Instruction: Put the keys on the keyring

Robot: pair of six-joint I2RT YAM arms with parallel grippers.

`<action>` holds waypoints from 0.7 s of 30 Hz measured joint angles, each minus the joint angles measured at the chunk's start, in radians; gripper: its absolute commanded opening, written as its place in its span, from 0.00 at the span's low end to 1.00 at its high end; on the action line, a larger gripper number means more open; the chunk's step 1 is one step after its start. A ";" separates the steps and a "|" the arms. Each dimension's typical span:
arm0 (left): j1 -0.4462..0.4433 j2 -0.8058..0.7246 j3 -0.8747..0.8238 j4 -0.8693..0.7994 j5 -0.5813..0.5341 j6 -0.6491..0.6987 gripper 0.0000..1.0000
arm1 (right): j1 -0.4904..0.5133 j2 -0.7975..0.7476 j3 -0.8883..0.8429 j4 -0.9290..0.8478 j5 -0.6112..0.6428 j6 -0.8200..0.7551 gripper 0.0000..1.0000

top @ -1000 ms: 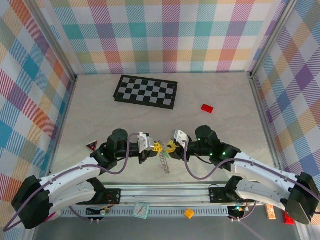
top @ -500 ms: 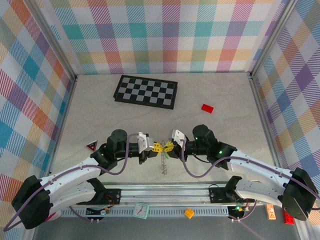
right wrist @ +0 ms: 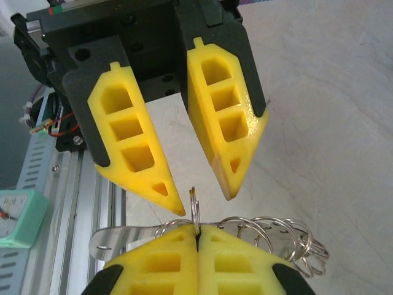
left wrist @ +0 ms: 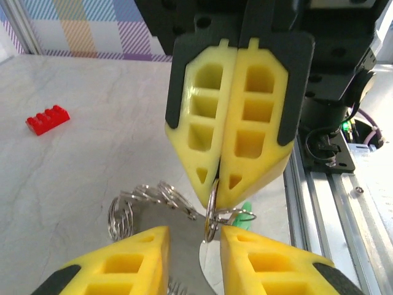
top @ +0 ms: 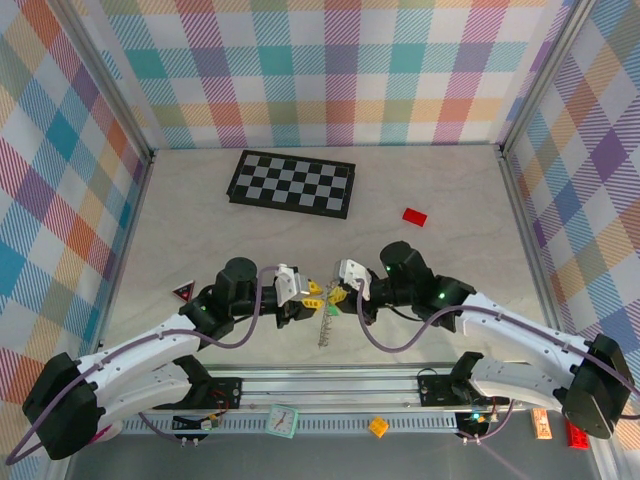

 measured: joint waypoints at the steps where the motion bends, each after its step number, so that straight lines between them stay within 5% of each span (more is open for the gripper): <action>1: 0.000 0.000 0.014 -0.030 -0.005 0.012 0.26 | 0.000 0.010 0.024 -0.034 0.003 -0.019 0.00; 17: 0.000 0.032 0.075 -0.138 0.008 0.052 0.21 | 0.048 0.145 0.232 -0.315 0.090 -0.198 0.00; 21: 0.000 0.040 0.075 -0.146 0.010 0.062 0.10 | 0.059 0.172 0.244 -0.322 0.102 -0.210 0.00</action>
